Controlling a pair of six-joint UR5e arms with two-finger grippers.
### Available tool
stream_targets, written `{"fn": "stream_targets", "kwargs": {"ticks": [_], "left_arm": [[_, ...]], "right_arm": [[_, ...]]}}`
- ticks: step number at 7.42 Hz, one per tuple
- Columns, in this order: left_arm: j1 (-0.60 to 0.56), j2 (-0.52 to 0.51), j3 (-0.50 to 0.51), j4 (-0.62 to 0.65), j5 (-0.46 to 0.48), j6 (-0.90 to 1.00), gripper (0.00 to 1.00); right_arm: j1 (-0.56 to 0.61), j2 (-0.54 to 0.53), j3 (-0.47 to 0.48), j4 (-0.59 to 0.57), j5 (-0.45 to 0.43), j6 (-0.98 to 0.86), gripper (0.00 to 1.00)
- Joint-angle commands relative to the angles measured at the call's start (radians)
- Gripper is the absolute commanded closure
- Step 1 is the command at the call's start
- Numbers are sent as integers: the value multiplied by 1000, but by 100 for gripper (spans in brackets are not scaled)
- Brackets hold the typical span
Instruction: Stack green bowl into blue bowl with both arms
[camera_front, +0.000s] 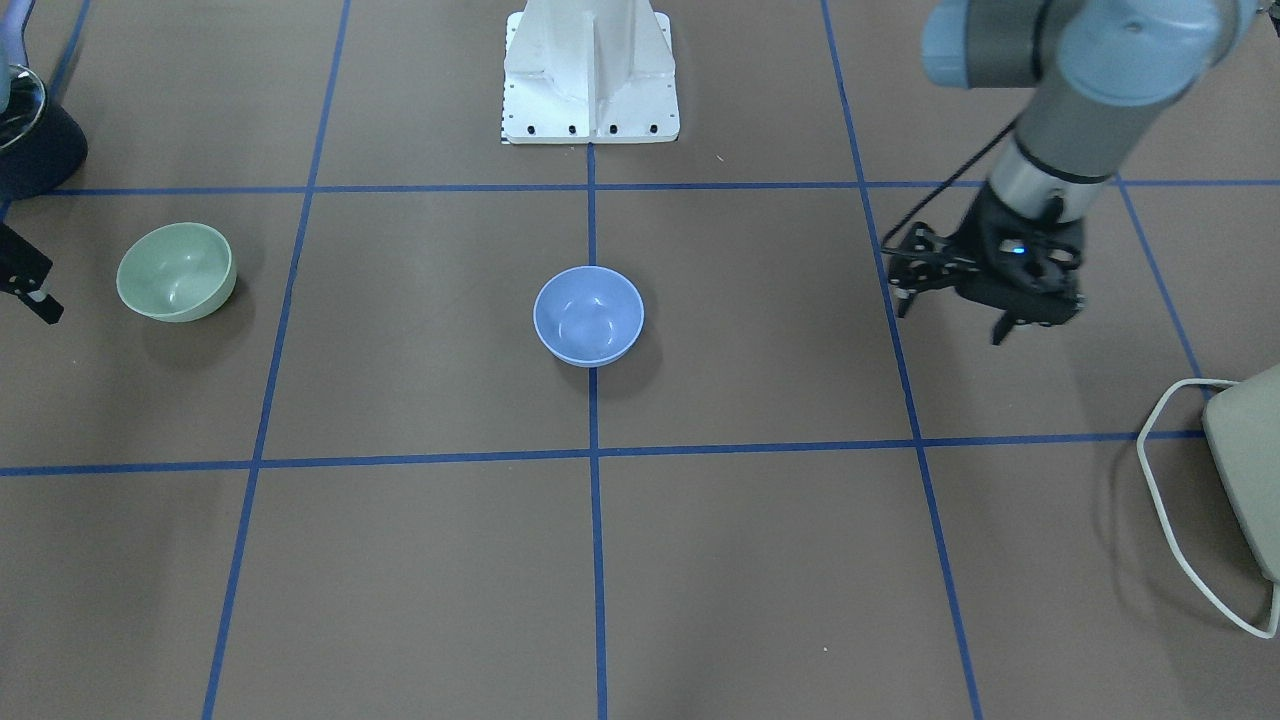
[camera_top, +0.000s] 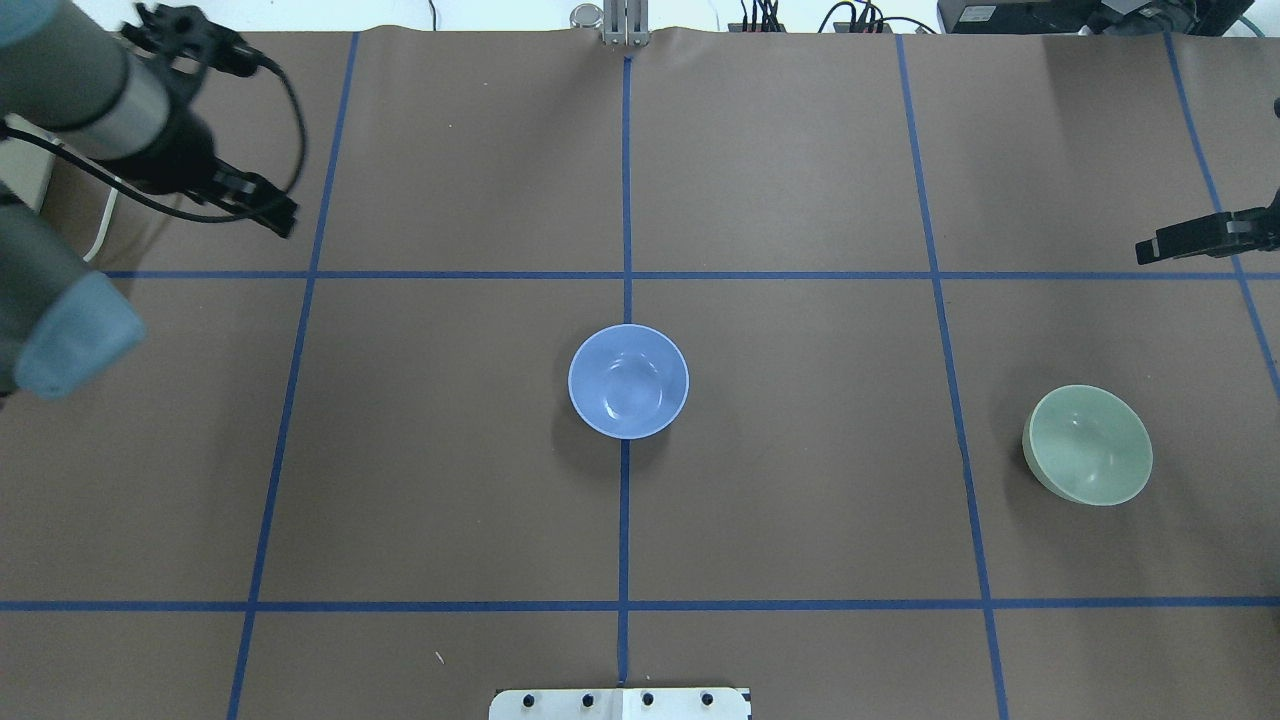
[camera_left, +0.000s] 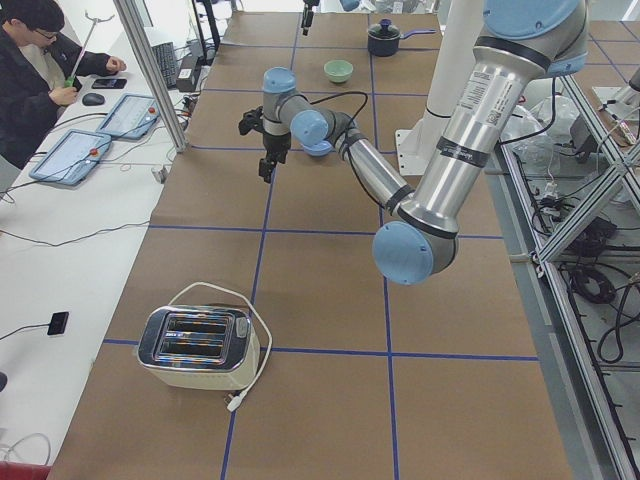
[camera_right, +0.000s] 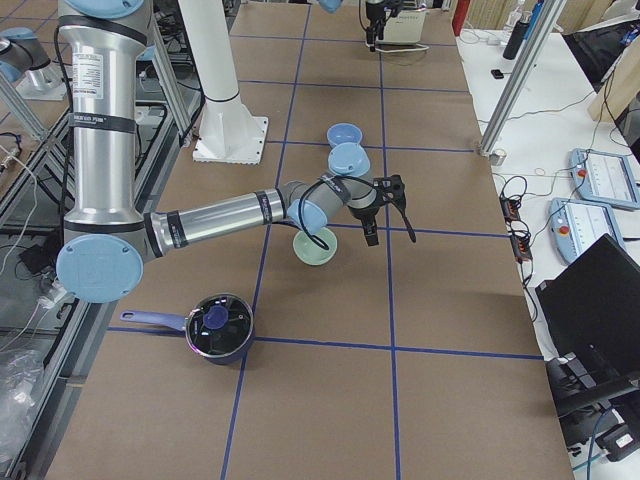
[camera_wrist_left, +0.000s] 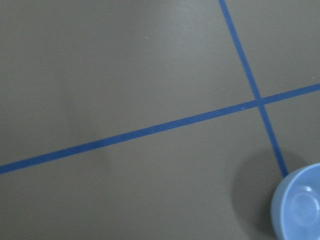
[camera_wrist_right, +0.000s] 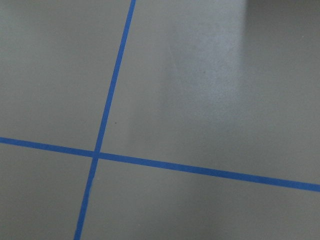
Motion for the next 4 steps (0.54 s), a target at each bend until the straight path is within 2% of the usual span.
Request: {"fn": "stream_targets", "kwargs": {"ticks": [1,3,4], "left_arm": [[-268,117,47,16,-33,381,2],[-524,148,233,19,-140,812,2],[-630,155,301,22,-192,858,2]], "right_arm": [[-70,-58,82,-2,-12,67,0],[-122,-106,103,-2,-49,67,0],[-165,-121,101,-2,-87,65,0]]}}
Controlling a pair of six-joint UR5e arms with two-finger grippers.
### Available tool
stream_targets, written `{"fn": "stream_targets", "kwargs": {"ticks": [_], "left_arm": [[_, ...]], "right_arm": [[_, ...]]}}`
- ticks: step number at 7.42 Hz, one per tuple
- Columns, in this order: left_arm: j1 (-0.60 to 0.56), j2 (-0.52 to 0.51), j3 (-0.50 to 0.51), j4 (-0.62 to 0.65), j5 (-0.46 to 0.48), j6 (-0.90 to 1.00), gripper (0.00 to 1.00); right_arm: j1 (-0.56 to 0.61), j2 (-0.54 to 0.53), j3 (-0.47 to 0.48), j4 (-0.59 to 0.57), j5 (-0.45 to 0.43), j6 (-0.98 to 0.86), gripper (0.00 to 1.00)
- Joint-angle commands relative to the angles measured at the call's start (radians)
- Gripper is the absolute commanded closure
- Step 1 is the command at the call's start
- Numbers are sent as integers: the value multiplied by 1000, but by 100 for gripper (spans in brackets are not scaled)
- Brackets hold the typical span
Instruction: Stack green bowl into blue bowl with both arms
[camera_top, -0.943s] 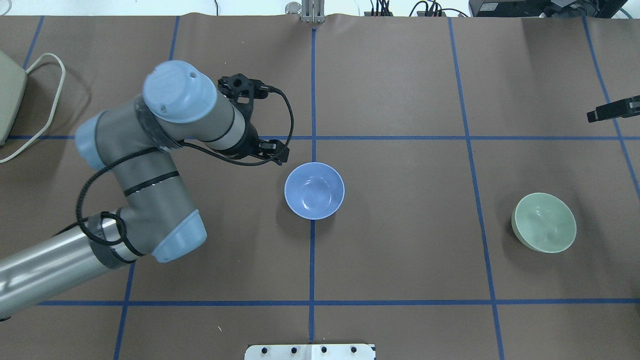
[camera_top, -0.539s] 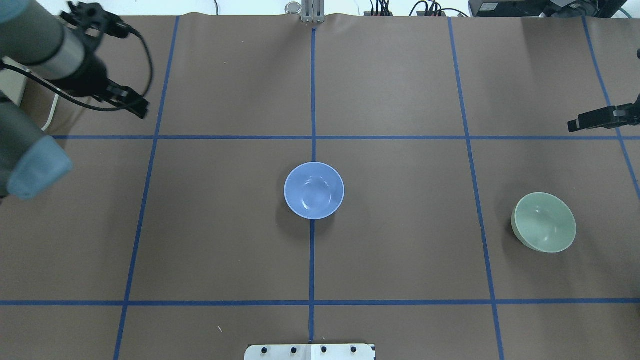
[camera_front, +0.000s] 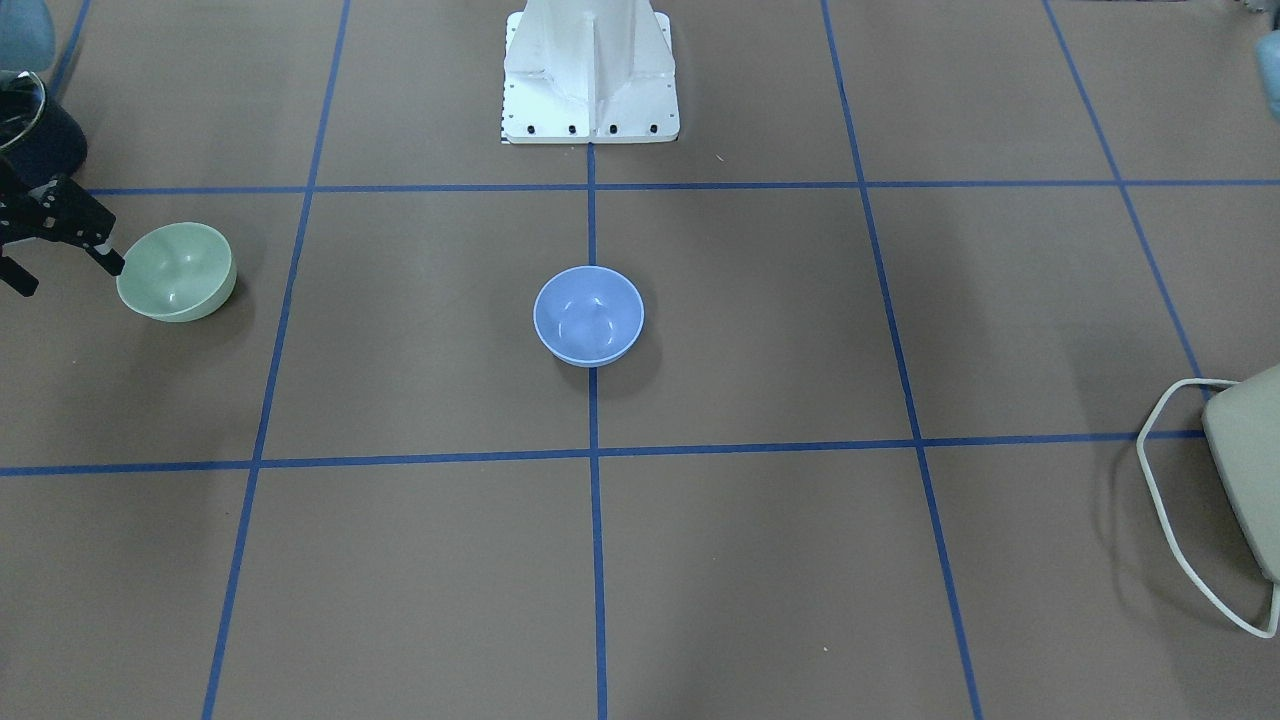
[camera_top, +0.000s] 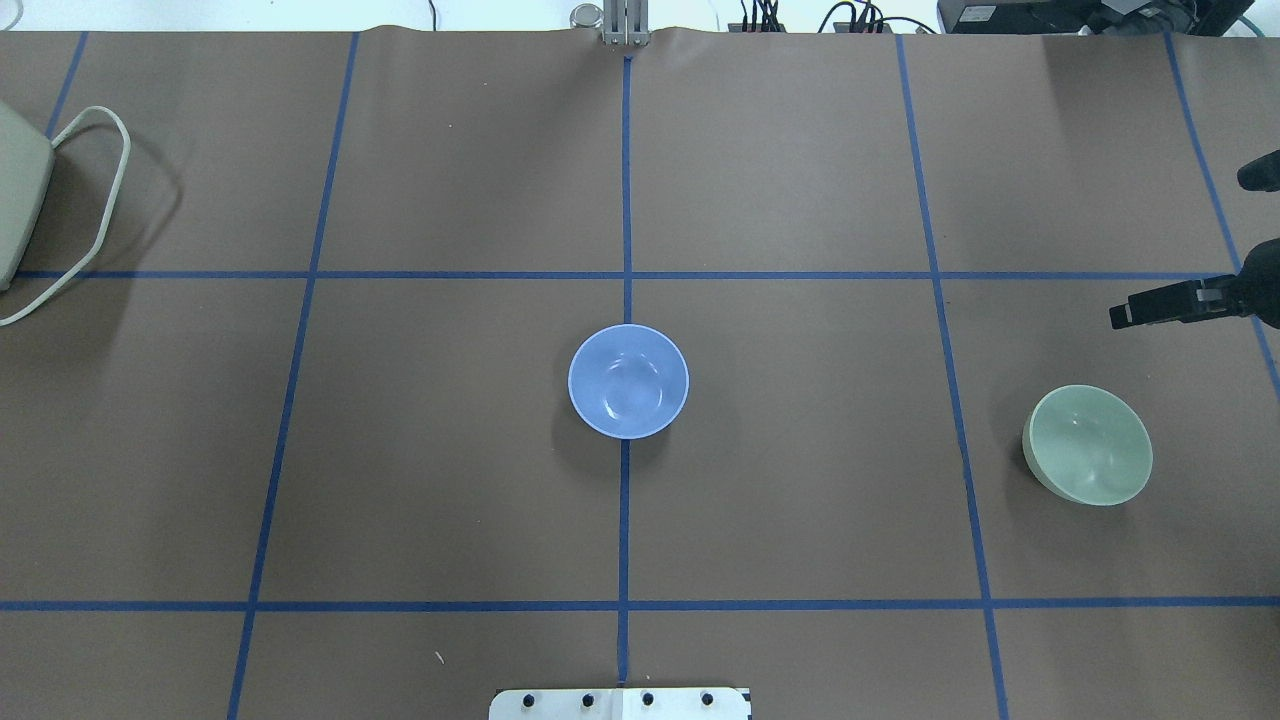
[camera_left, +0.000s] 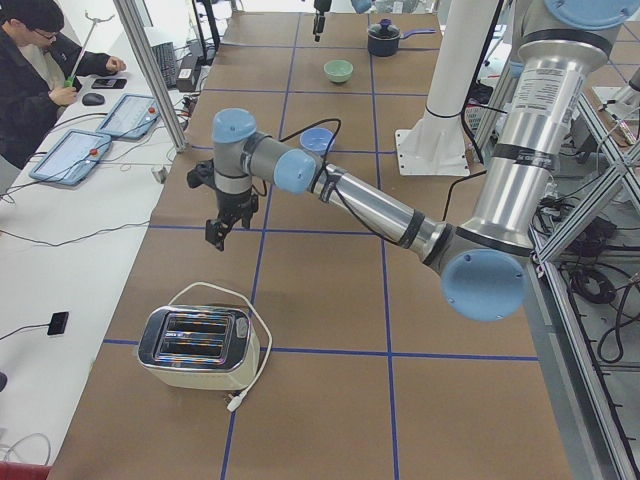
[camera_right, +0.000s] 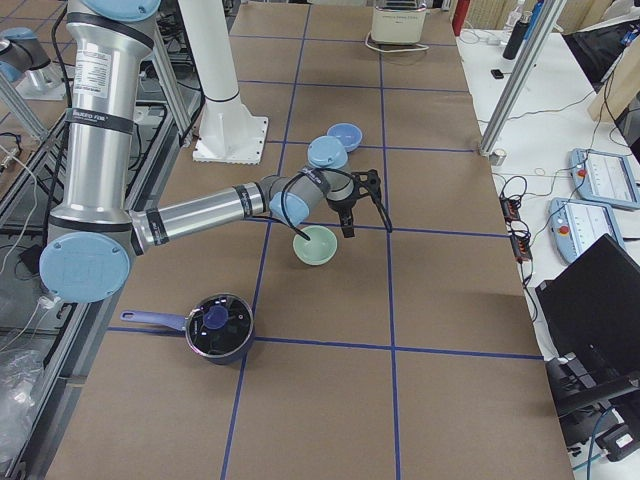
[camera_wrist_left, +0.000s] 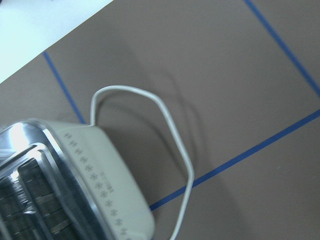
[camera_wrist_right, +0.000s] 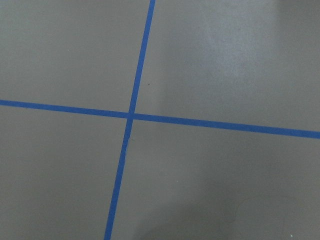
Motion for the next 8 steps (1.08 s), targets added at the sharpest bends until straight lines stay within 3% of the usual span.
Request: {"fn": "stream_targets", "kwargs": {"ticks": [1,3,6,8], "left_arm": [[-204,69,140,-18,-73,154,2],[-261,189,158,-189,-75,160,2],[-278,237,149,-207,-80,168,2],[-280,257,137,-210,-81,168,2]], "right_arm": [[-77,-45,3,0,-62,-13,0],[-93,-92,-13,1,-84,-99,0],[-134,-91,-70,3,-85,-141,27],[-177,-83,-85,3,-97,-141,32]]}}
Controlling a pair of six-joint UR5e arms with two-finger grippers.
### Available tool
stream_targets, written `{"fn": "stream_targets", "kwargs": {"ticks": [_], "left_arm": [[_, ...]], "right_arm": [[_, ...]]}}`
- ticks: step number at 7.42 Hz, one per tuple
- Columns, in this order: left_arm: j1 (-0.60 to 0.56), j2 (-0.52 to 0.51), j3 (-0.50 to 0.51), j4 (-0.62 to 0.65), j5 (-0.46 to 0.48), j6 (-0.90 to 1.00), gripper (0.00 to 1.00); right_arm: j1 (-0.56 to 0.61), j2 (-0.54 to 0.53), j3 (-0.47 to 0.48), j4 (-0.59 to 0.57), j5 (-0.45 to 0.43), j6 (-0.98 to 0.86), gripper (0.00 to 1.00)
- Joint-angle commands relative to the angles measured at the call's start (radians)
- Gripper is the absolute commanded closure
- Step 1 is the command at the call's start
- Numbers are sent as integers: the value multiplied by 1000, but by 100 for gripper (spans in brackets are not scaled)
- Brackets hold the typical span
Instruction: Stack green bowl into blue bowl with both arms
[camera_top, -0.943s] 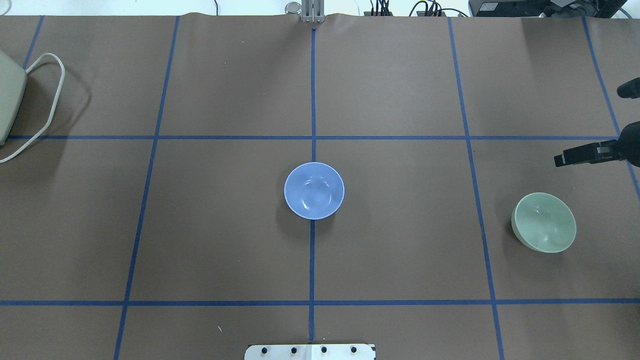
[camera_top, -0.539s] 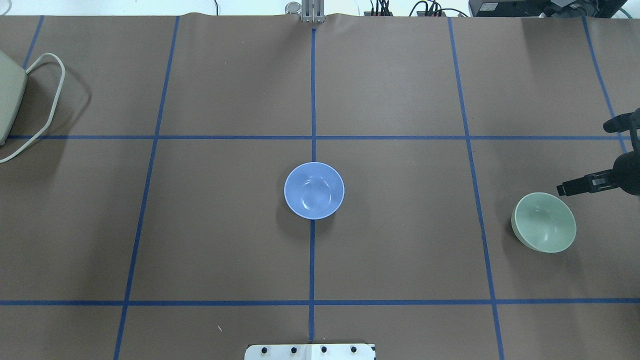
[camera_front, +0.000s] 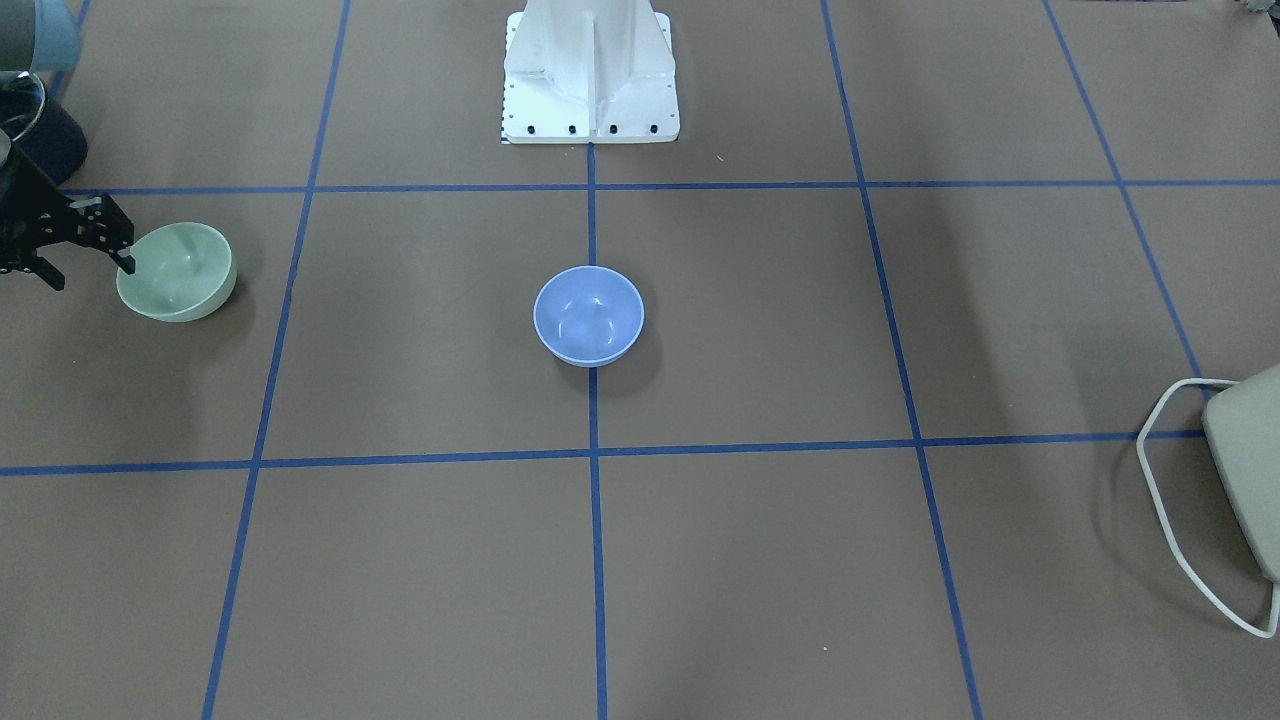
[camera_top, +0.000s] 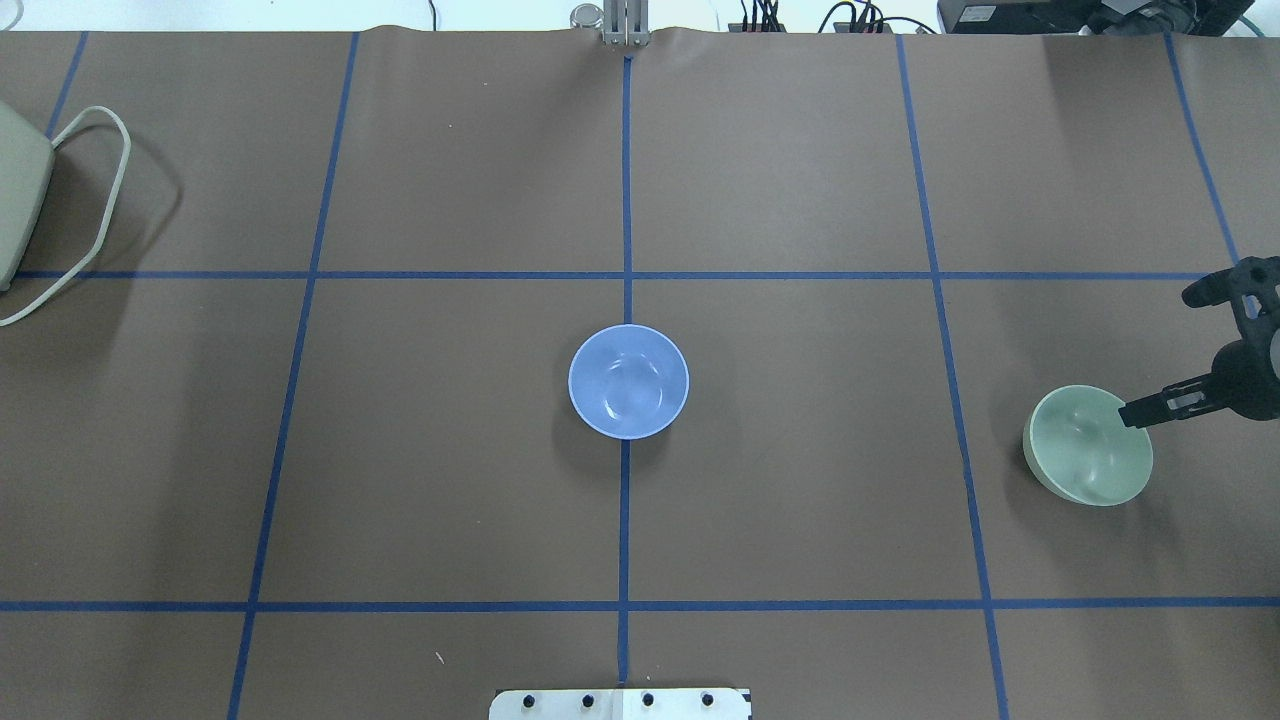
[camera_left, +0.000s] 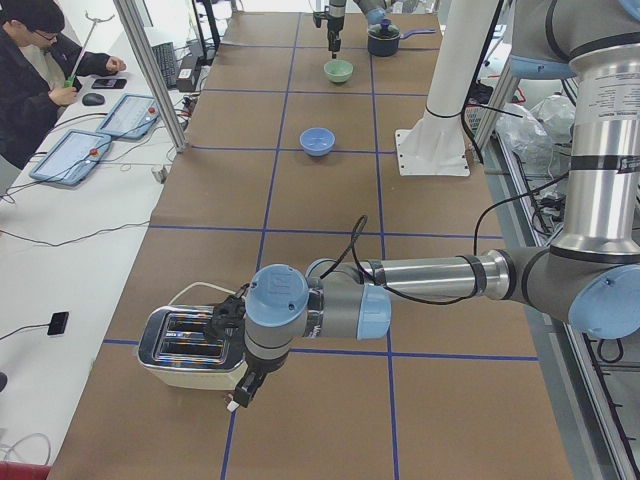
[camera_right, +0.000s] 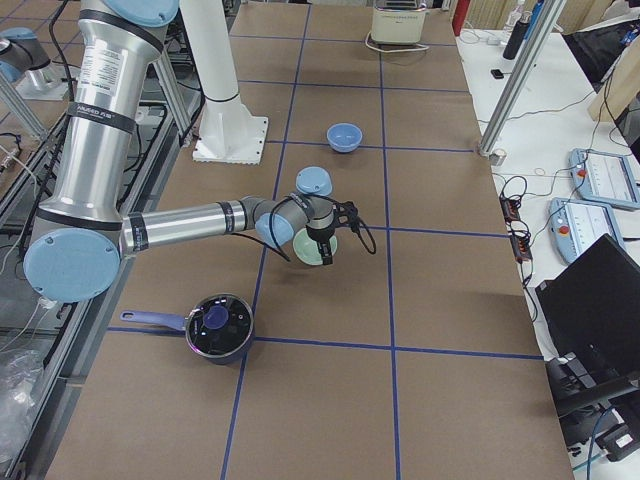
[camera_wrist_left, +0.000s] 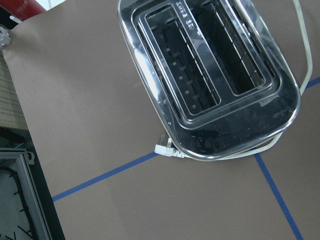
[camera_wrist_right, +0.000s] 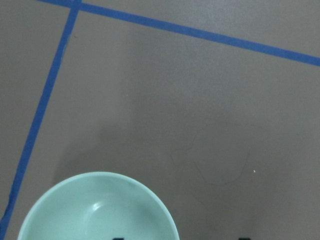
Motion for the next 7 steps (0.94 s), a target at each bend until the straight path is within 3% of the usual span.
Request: {"fn": "stream_targets", "kwargs": {"ticks": [1,2,3,4,5,7], "left_arm": [[-1,11,-4,-2,-1,0,2],[-1,11,-4,-3,-1,0,2],[-1,11,-4,-3,-1,0,2],[-1,14,-4,-10,-1,0,2],[-1,30,-4,-37,-1,-1,2],[-1,52,-3,-71,-1,-4,2]], "right_arm": [[-51,4,-22,0,-27,0,32],[-62,4,-26,0,-28,0,35],[-71,4,-40,0,-30,0,44],[-74,4,-40,0,-30,-2,91],[-74,3,-39,2,-30,-3,100],[-62,-3,-26,8,-21,-28,100]]}}
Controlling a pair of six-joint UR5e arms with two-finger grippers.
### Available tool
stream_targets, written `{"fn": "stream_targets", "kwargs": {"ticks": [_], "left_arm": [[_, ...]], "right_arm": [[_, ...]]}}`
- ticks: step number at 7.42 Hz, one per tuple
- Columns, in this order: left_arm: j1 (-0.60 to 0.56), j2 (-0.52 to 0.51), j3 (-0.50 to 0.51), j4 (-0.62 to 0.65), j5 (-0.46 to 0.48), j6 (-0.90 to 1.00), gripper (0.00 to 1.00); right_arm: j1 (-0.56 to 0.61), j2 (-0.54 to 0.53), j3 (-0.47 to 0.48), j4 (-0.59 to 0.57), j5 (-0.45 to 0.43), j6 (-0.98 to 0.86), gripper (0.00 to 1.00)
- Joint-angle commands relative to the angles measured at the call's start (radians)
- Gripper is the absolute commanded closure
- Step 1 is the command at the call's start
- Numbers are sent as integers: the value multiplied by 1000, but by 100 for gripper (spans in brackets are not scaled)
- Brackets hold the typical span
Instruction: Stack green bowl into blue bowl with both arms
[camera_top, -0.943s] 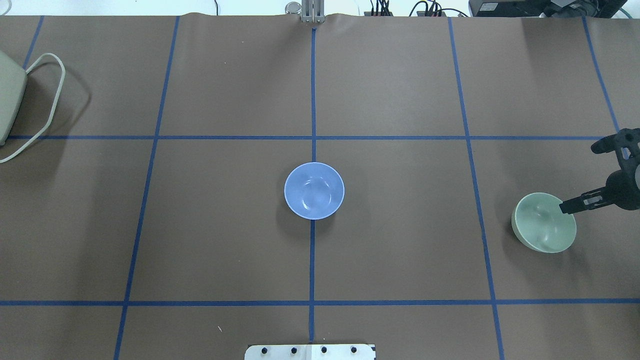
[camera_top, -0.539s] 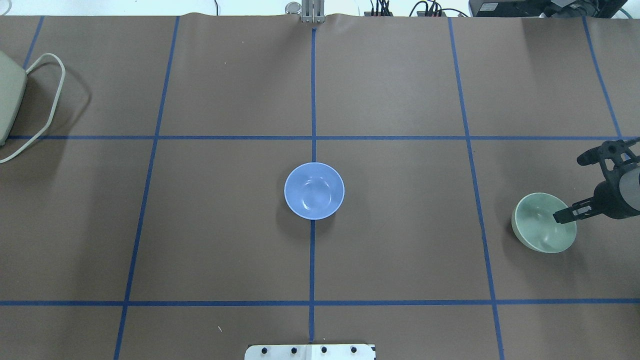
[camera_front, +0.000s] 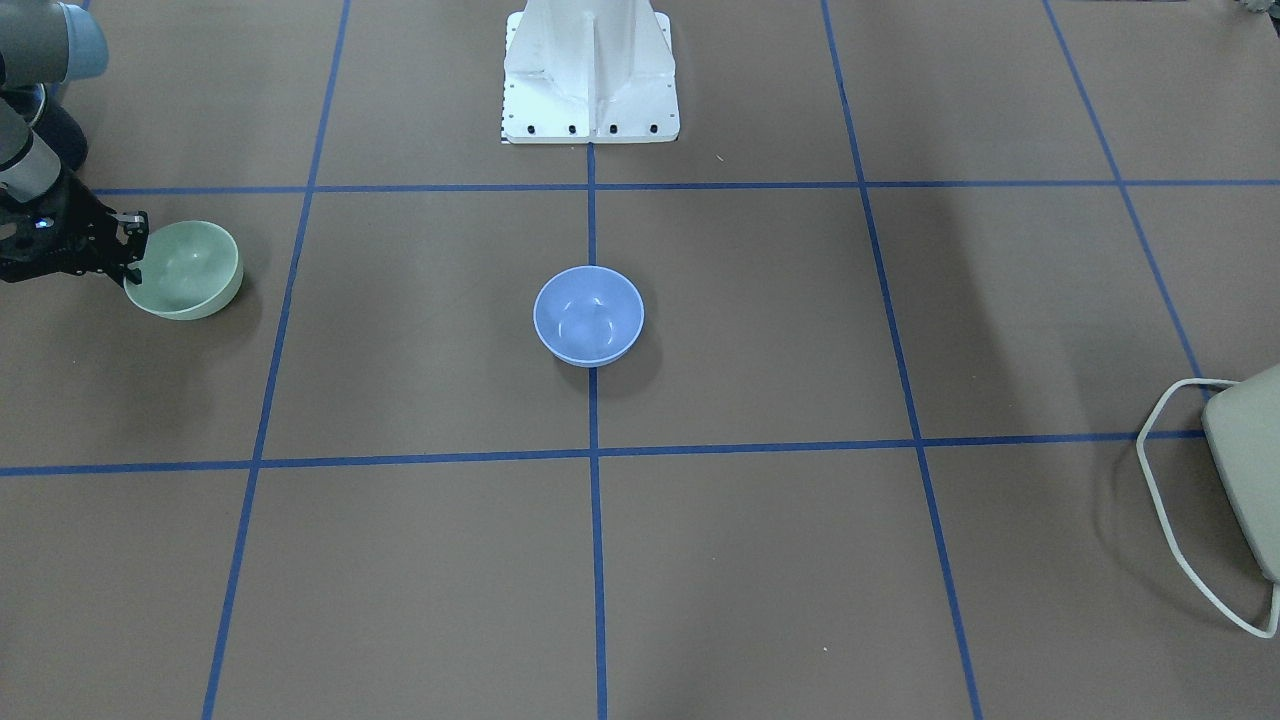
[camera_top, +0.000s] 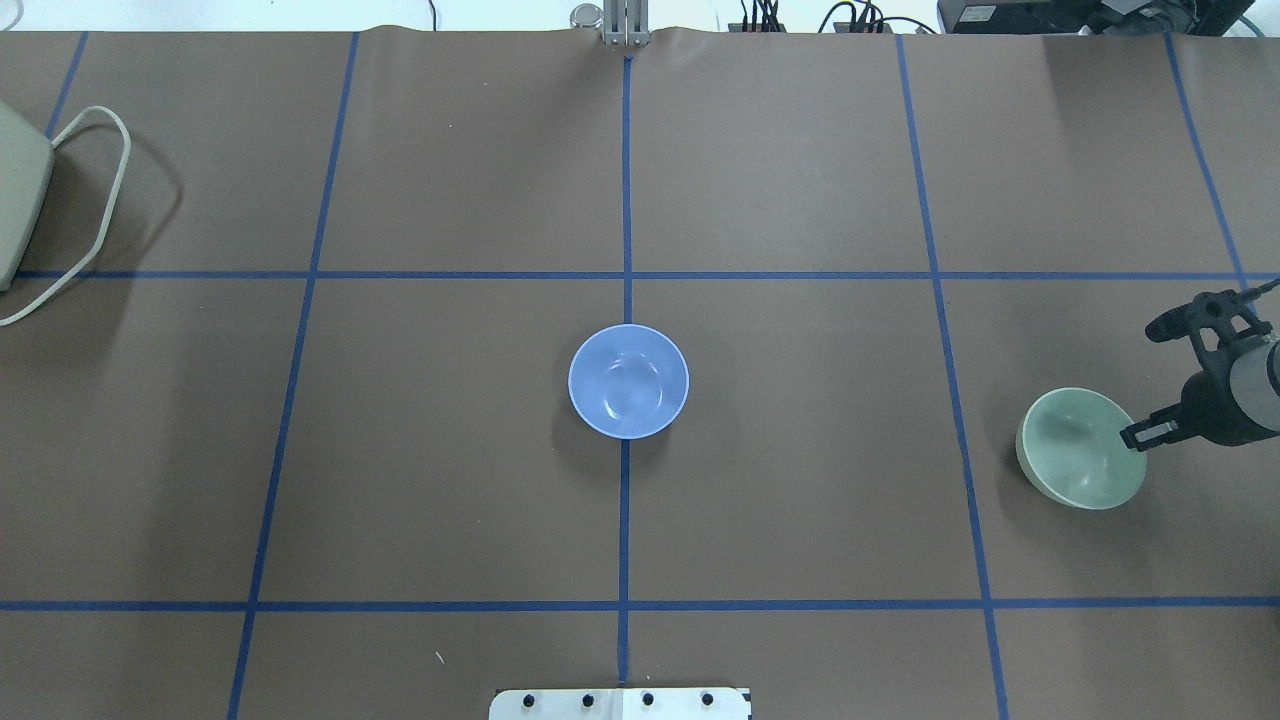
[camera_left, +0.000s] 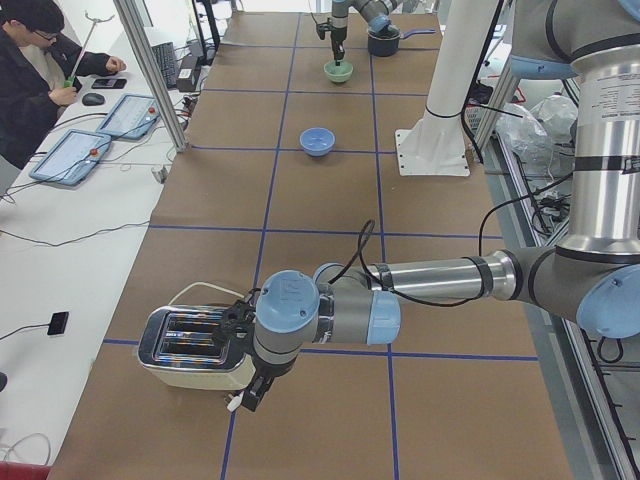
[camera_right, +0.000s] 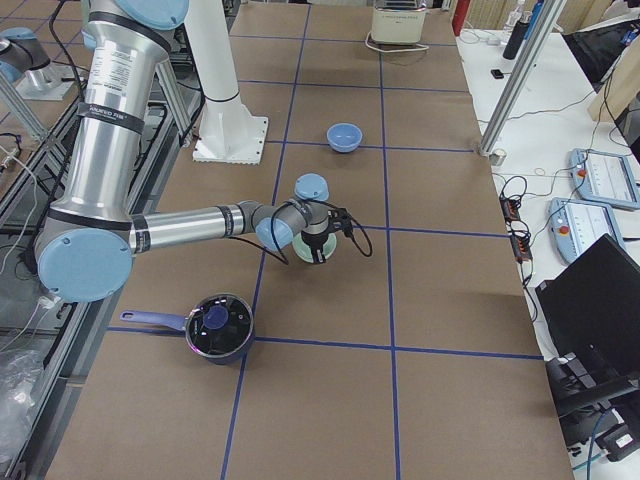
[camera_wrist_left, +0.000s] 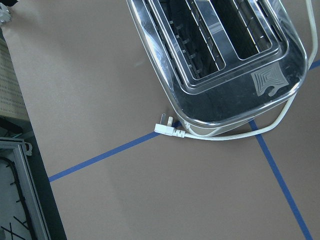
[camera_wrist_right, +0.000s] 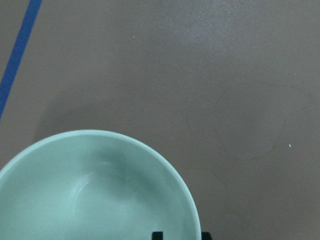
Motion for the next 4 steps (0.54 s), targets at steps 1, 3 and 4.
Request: {"fn": "stream_targets", "kwargs": {"ticks": [1,3,4], "left_arm": [[0,9,1,-6,0,-10,2],[2,8,-2,60,-56,-184,2],[5,9,-5,103,-72,-234,2]], "right_arm": [[21,4,6,7,14,-9,100],[41,62,26,-4,52,7,100],[64,105,24,-8,83,13,100]]}}
